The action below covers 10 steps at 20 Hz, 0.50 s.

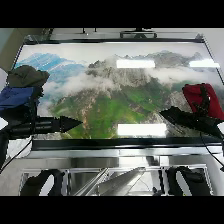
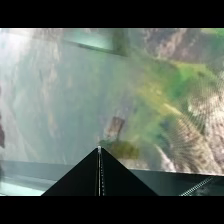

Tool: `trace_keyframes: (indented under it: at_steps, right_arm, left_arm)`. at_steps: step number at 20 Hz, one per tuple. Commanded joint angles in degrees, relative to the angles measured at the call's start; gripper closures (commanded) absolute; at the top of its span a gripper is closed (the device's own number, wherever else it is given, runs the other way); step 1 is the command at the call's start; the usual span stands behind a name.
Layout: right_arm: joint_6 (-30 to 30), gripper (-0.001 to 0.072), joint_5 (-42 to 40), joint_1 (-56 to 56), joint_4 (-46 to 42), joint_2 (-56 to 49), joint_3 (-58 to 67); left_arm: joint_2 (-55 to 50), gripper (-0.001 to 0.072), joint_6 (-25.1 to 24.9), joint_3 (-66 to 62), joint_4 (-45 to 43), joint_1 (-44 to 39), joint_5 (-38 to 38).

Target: Fold the shirts.

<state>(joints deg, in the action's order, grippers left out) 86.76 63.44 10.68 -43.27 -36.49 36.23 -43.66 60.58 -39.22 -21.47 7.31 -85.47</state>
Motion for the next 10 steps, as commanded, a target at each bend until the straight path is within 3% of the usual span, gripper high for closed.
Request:
trace_keyframes:
  at_steps: [1, 5, 6, 7, 10]
  right_arm:
    - [0.02, 0.0692, 0.0, -0.07, 0.0, 0.04, -0.02]
    - [0.0, 0.0692, 0.0, -0.04, 0.0, 0.04, -0.02]
    - [0.02, 0.0692, 0.0, -0.04, 0.0, 0.04, -0.02]
    - [0.02, 0.0692, 0.0, -0.04, 0.0, 0.04, -0.02]
    - [0.02, 0.0692, 0.0, -0.07, 0.0, 0.04, -0.02]
  left_arm:
    - [0.07, 0.0702, 0.0, 0.02, 0.0, 0.04, -0.02]
    - [0.04, 0.0702, -0.02, 0.02, -0.04, 0.04, 1.86]
    - [0.04, 0.0654, -0.02, 0.02, -0.07, 0.04, 3.32]
    - [0.04, 0.0438, -0.02, -0.02, -0.07, 0.04, 5.09]
    - [-0.33, 0.0363, -0.09, -1.05, -2.03, 0.07, 9.97]
